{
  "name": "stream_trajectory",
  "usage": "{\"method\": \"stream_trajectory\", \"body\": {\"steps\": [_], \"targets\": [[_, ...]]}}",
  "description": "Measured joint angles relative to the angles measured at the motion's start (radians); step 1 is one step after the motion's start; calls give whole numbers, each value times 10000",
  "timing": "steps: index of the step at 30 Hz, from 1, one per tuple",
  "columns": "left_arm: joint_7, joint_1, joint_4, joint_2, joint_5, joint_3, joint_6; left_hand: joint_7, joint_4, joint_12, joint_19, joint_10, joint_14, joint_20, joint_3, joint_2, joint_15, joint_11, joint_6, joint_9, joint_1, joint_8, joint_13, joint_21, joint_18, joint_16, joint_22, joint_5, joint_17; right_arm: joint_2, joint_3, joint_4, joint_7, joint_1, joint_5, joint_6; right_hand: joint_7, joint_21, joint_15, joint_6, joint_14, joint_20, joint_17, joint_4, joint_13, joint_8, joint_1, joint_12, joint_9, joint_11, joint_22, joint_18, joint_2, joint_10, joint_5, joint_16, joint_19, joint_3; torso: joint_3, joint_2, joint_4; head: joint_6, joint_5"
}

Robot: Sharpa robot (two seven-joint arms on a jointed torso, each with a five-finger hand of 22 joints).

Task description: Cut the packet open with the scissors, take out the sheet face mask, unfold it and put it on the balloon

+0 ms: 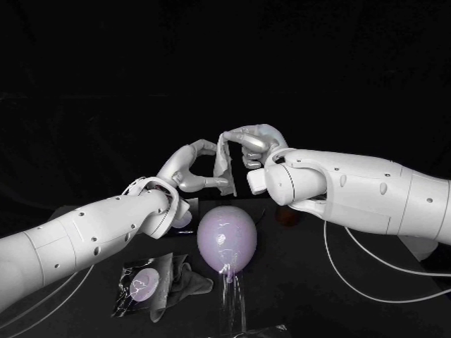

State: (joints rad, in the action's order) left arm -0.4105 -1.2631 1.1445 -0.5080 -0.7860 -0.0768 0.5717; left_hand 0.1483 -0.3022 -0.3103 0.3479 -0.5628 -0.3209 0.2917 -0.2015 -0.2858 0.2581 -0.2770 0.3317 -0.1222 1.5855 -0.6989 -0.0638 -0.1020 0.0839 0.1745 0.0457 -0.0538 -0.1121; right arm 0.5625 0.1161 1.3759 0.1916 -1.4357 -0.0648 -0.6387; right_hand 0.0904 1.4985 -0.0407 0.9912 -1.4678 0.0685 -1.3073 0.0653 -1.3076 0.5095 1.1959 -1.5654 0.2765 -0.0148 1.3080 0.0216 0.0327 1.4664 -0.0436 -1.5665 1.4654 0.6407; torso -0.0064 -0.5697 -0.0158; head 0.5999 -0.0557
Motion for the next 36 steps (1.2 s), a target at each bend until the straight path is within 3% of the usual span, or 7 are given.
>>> {"method": "stream_trajectory", "body": {"steps": [5, 16, 21, 24, 26, 28, 36], "targets": [[133, 9, 11, 15, -120, 0, -52, -19, 7, 122, -299, 180, 190, 7, 15, -1, 82, -36, -235, 65, 137, 183, 0, 162, 0, -197, -49, 0, 94, -1, 3, -7, 9, 0, -21, -36, 0, 0, 14, 0, 14, 14, -1, 11, -3, 0, 1, 16, 0, 0, 1, 0, -1, 0, -13, 20, -15, 11, 0, 0, 0, 0, 5], [622, 107, -228, 206, -346, -1, 111, -16, 27, 122, -316, 215, 35, -6, 868, 262, 40, -72, -372, 34, 580, 68, -34, 172, -1, -237, -53, -1, 95, 51, -1, 157, 30, 0, -55, -90, -14, -1, 15, -14, 16, 15, -9, 37, -5, 1, 4, -20, 0, -1, -4, 0, -4, -1, -29, -9, -16, 36, 6, -1, -6, 26, 24], [894, 117, -319, 255, -336, -1, 357, -39, 46, -39, -91, -59, -441, -7, 1787, 641, -24, 52, -340, -39, 903, -148, -61, 172, -3, -101, -7, -1, -3, 74, -1, 237, 40, 0, -66, -105, -15, 6, 17, -15, 17, 16, -9, 40, -4, 1, 15, -19, 0, -4, -8, 0, -17, -9, -27, -8, -17, 39, 6, -1, -9, 27, 14], [1064, 120, -384, 293, -277, -1, 548, -27, 97, -216, 317, -309, -951, -4, 2517, 1112, -105, 110, -95, -97, 1120, -321, -82, 53, -2, 85, 60, -1, -109, 96, -1, 290, 46, 0, -73, -113, -15, 25, 17, -15, 17, 8, -8, 41, -2, 1, -23, -19, 0, 59, -7, 1, -55, -14, -26, -7, -9, 40, 6, -1, -8, 27, 8], [1153, 122, -416, 318, -221, -1, 670, -6, 118, -287, 524, -451, -1277, 5, 2922, 1263, -146, 137, 47, -119, 1198, -412, -82, 23, 15, 164, 84, -1, -166, 105, -1, 313, 48, 0, -76, -117, -15, 25, 18, -15, 18, -9, -8, 51, -1, 1, -23, -18, 0, 59, -6, 0, -55, -14, -23, -3, 8, 50, 6, 0, -6, 26, 7], [1238, 123, -434, 344, -148, -1, 794, -2, 126, -297, 611, -528, -1513, 14, 3177, 1282, -177, 156, 118, -125, 1201, -442, -82, -16, 117, 200, 85, -1, -203, 110, -1, 328, 51, 0, -81, -121, -15, 25, 16, -15, 15, -13, -8, 52, 3, 1, -23, -18, 0, 59, -4, 1, -55, -14, -22, -2, 11, 51, 6, 1, -6, 12, 18], [1317, 125, -388, 370, 221, 1, 1173, 5, 134, -344, 761, -705, -1891, -3, 3927, 1568, -209, 198, 332, -124, 1116, -488, -44, -55, 131, 199, 84, -2, -217, 79, 0, 253, 60, 0, -96, -135, -15, 23, -8, -15, -8, -24, 0, 54, 1, 2, -23, -16, 0, 59, 0, 1, -55, -15, -2, 4, 20, 52, 1, 1, -1, -40, 64]]}}
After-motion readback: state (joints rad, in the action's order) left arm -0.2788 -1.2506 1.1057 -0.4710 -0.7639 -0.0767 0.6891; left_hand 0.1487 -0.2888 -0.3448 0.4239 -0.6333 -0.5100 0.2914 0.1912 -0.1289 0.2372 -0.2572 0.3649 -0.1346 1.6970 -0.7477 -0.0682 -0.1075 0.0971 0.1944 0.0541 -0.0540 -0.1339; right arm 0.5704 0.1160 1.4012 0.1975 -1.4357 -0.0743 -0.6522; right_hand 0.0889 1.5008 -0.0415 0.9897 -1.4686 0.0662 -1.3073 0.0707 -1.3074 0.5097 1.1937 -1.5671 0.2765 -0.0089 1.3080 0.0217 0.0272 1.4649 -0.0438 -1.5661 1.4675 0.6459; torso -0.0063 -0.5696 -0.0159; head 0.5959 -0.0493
